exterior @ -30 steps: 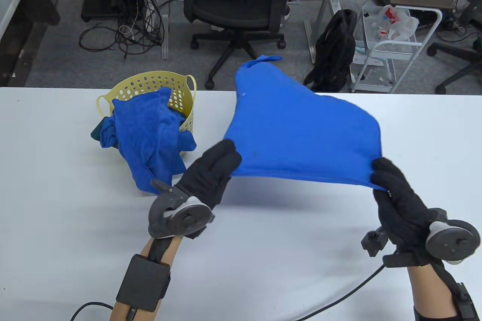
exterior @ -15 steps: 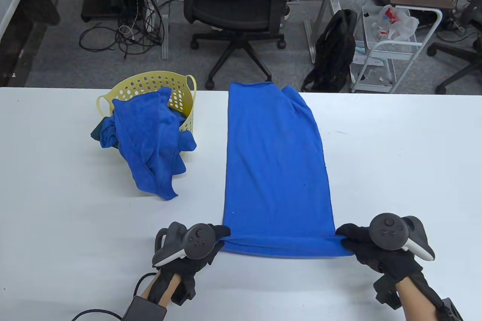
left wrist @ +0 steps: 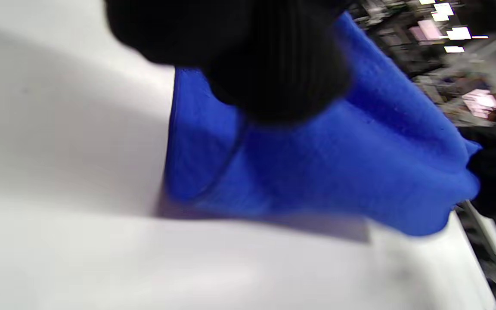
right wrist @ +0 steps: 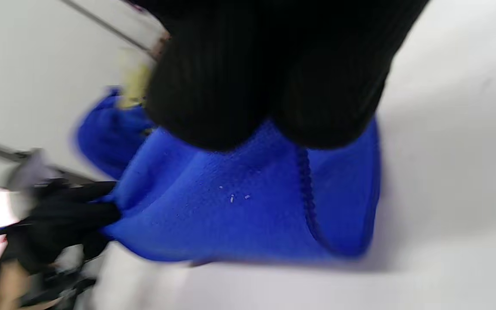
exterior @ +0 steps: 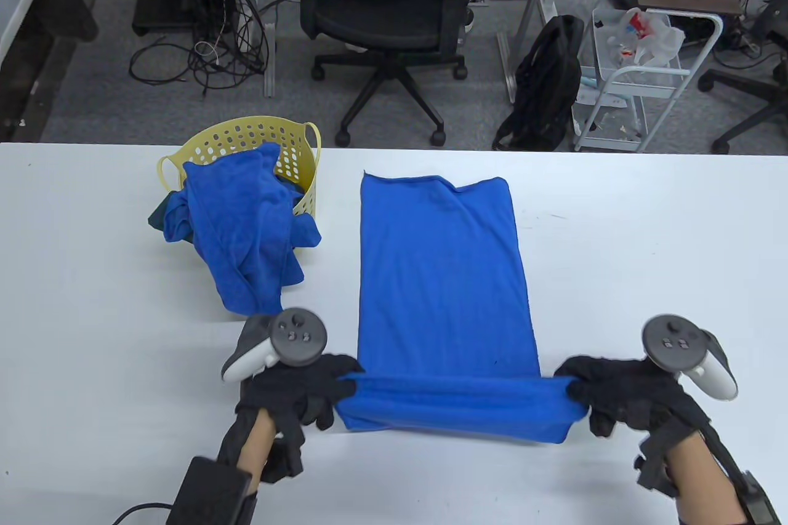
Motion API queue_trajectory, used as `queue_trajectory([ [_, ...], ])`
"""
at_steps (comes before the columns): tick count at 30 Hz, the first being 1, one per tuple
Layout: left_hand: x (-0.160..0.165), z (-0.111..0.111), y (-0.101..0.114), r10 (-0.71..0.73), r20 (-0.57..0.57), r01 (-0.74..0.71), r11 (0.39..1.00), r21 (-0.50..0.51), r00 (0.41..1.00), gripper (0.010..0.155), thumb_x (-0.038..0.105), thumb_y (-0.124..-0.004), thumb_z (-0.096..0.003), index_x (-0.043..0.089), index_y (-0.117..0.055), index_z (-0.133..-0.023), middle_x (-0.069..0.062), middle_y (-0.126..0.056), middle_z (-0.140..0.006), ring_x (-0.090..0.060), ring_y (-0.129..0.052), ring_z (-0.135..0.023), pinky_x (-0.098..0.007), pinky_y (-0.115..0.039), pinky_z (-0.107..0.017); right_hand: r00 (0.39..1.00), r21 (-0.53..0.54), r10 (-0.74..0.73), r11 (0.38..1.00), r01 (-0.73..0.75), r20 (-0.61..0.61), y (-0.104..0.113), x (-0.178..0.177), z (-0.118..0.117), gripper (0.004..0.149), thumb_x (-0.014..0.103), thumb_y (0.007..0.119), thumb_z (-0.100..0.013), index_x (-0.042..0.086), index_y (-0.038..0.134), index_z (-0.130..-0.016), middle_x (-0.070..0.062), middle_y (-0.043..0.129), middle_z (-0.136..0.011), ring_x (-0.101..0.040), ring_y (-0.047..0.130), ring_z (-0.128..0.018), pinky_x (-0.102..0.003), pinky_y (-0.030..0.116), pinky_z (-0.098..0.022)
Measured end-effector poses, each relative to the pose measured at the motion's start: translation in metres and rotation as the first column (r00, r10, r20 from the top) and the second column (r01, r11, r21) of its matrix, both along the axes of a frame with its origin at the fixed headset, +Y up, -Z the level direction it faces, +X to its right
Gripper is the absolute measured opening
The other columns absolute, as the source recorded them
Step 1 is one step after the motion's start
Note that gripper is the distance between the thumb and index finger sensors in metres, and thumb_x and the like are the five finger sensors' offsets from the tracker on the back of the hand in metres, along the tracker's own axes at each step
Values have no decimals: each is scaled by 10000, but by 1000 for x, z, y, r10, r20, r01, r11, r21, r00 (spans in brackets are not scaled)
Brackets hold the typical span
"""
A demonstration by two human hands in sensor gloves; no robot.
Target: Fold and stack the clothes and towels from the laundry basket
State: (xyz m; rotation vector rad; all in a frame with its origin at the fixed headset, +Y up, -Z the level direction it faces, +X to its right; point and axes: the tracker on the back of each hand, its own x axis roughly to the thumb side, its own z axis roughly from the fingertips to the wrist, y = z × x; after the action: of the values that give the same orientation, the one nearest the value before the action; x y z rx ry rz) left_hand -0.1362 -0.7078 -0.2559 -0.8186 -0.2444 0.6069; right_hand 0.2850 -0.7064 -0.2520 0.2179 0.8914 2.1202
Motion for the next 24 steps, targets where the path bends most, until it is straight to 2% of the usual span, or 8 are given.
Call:
queue_trajectory([
  [2, 21, -54, 6, -56, -217, 51, 998, -31, 975, 454, 280, -684, -652, 110, -675, -1073, -184, -878, -977, -179, -1097, -676, -257, -984, -455, 968, -158, 109, 985, -73, 226, 3, -11, -50, 410, 104, 644, -628, -55, 651, -1005, -340, 800, -896, -245, 994, -666, -479, 846, -535],
  [4, 33, -81, 70, 84, -535, 207, 864, 459, 840, 462, 323, -645, -633, 204, -604, -1077, -194, -721, -1110, -222, -971, -888, -291, -919, -613, 885, 265, 105, 932, -246, 453, 65, -16, -73, 410, 153, 576, -636, 57, 554, -1035, -261, 609, -1063, -232, 851, -881, -498, 665, -698],
  [5, 34, -81, 109, 333, -525, 264, 586, 766, 783, 459, 342, -656, -610, 253, -625, -1059, -142, -734, -1115, -179, -976, -897, -268, -916, -622, 807, 610, -98, 709, -354, 583, 104, -19, -65, 408, 171, 568, -637, 97, 543, -1038, -224, 576, -1090, -219, 829, -912, -524, 616, -709],
  [7, 24, -74, 168, 451, -318, 180, 324, 929, 834, 454, 357, -664, -589, 302, -622, -1037, -98, -707, -1121, -148, -947, -925, -263, -884, -652, 766, 879, -441, 324, -351, 468, 150, -15, -51, 401, 169, 636, -573, 112, 660, -969, -201, 696, -1024, -201, 921, -816, -521, 643, -674],
  [12, -16, 23, 233, 487, 185, -137, -133, 982, 854, 454, 365, -679, -586, 332, -620, -1035, -60, -600, -1185, -176, -834, -1030, -321, -780, -733, 824, 998, -564, -30, 51, -59, 197, 3, 45, 399, 195, 652, -589, 188, 658, -988, -134, 570, -1127, -211, 800, -955, -543, 519, -749],
  [15, -24, 57, 204, 347, 143, -99, -143, 985, 927, 455, 379, -677, -586, 344, -623, -1036, -36, -592, -1195, -186, -816, -1044, -332, -765, -744, 896, 998, -440, -35, 47, -58, 169, 5, 74, 399, 208, 652, -596, 196, 658, -995, -128, 569, -1137, -212, 798, -964, -562, 519, -748],
  [22, -14, 57, 38, 179, -123, 20, 489, 872, 976, 463, 411, -730, -576, 364, -705, -1037, -51, -724, -1166, -322, -871, -996, -505, -787, -707, 949, 898, -71, 351, -265, 307, 38, 6, 71, 386, 247, 752, -582, 239, 766, -968, -70, 846, -976, -301, 922, -788, -639, 684, -643],
  [24, -12, 62, 5, 62, -204, 136, 557, 819, 977, 460, 434, -755, -563, 379, -737, -1020, -29, -773, -1132, -313, -885, -976, -515, -799, -694, 946, 852, -6, 436, -290, 325, 11, 7, 73, 388, 250, 769, -571, 241, 778, -959, -59, 881, -935, -298, 922, -789, -656, 669, -646],
])
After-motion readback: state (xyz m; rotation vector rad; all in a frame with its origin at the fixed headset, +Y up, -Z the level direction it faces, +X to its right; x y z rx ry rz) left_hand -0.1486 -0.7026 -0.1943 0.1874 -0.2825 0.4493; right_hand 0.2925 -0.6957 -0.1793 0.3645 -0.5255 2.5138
